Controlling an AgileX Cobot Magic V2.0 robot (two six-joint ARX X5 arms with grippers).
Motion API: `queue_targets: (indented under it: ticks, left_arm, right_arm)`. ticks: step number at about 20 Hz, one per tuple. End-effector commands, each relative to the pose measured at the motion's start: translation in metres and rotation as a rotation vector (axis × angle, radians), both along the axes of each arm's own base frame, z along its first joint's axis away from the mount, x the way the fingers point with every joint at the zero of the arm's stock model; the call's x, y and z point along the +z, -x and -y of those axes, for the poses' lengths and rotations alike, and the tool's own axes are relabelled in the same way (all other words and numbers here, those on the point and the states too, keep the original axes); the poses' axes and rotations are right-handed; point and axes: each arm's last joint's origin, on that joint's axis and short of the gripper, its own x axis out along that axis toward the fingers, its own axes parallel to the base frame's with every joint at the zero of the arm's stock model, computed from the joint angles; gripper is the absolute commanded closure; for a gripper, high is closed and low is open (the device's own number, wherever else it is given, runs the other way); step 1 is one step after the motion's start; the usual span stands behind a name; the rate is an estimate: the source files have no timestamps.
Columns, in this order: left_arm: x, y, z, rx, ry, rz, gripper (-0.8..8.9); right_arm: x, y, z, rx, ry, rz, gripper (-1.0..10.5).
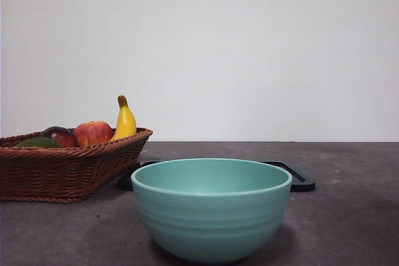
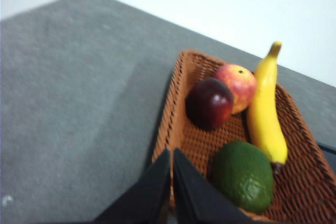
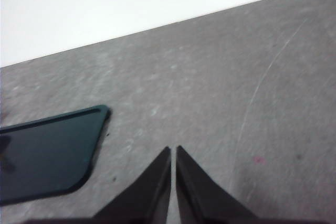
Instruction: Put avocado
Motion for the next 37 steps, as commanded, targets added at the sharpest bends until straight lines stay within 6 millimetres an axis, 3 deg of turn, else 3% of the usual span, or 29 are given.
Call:
queue_targets:
  ticks: [1,13,21,32,37]
  left_arm:
    - [0.006,0.002,0.000,0.002,0.065,-0.010,8.05]
    - [0.058,0.010,0.003,-0.098,0.133,-0.040,8.04]
    - [0.107,0.012,0.007,-0.254,0.034,-0.185,8.04]
    - [0.146,0.000,0.014,-0.550,-0.033,-0.496,8.05]
    - [0.154,0.003,0.020,-0.676,-0.064,-0.591,8.05]
  right_arm:
    - [0.014,0.003,0.000,-0.002,-0.045,0.030,9.4]
    - [0.089,0.017,-0.003,0.084,-0.024,0.057,9.4]
    - [0.134,0.008,-0.009,0.318,0.026,-0.140,9.4]
    - [0.172,-0.019,-0.026,0.652,0.065,-0.409,9.4]
    - [0.170,-0.022,-0.048,0.859,0.128,-0.532,9.4]
